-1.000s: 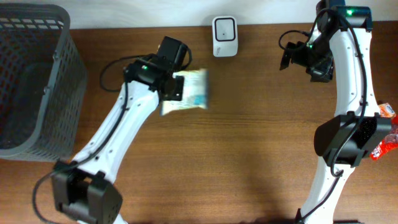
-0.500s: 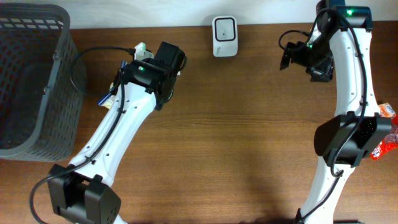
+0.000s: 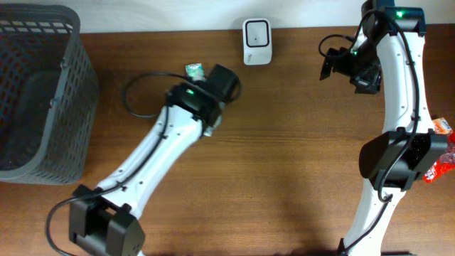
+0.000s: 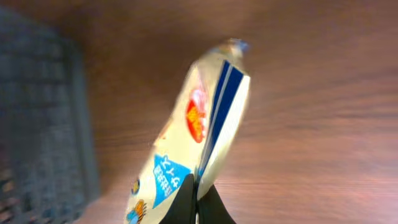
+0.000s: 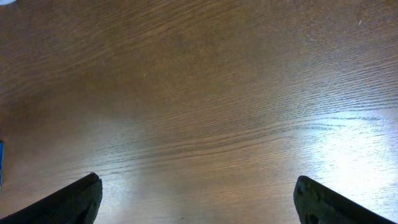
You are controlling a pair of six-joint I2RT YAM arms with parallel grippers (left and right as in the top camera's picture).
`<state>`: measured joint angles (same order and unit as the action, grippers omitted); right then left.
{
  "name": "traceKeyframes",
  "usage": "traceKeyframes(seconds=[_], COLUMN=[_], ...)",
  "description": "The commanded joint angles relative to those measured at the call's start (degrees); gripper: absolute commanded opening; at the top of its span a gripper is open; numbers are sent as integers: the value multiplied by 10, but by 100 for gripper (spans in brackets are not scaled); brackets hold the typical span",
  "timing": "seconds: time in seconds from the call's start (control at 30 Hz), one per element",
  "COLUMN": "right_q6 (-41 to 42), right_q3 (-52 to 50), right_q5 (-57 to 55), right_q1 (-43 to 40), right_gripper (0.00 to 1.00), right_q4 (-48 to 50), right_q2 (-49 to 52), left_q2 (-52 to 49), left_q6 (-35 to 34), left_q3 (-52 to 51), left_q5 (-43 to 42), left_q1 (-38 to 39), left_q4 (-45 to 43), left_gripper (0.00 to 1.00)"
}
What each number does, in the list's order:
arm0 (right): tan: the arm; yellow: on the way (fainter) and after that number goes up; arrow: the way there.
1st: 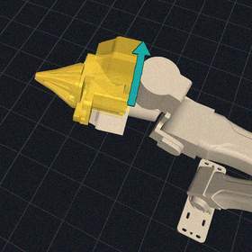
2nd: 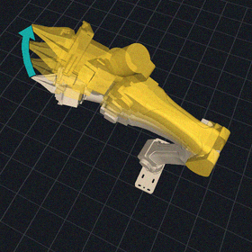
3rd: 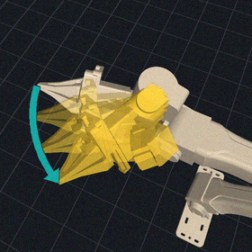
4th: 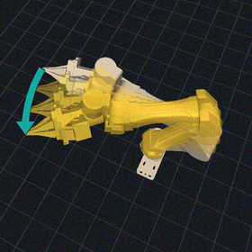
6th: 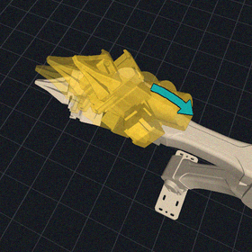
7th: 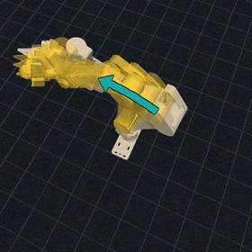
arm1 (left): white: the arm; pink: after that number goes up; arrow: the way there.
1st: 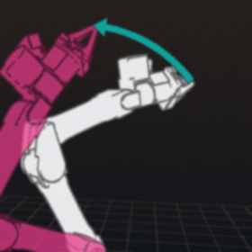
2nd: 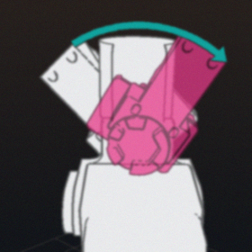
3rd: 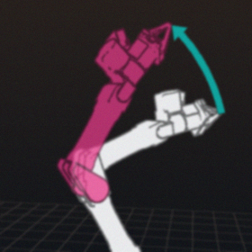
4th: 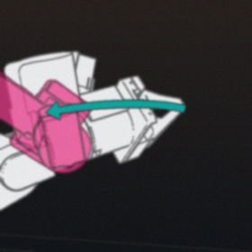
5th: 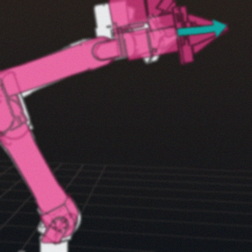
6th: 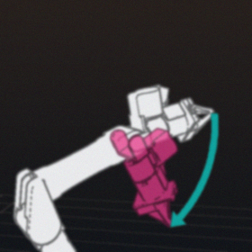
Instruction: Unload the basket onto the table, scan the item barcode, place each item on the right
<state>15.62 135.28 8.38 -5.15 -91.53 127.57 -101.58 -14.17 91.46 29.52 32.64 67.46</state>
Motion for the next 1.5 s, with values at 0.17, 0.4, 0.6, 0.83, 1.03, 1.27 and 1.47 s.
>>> traceKeyframes(seconds=[0.17, 0.4, 0.6, 0.83, 1.03, 1.27, 1.47], right_q6=[-3, -3, -3, 2, 3, -117, -212], right_q3=[7, 7, 7, 7, 7, -7, -77], right_q5=[-7, -7, -7, -2, 16, 208, 110], right_q1=[2, 2, 2, 2, 2, 71, 213], right_gripper=[98, 99, 98, 98, 98, 99, 99], right_q4=[-1, -1, -1, 7, 50, 91, 165], right_q2=[-5, -5, -5, -5, -5, 15, 50], left_q2=[-26, -24, -24, -26, -26, -28, -28], left_q6=[-18, -13, -19, -47, -52, -103, -103], left_q3=[-3, 78, 137, 136, 136, 136, 136], left_q5=[-274, -309, -181, -181, -177, -151, -149], left_q1=[69, 61, -33, -160, -206, -259, -294], left_q4=[-111, -105, -16, 16, 20, 21, 39], left_gripper=[48, 57, 96, 99, 99, 99, 99])
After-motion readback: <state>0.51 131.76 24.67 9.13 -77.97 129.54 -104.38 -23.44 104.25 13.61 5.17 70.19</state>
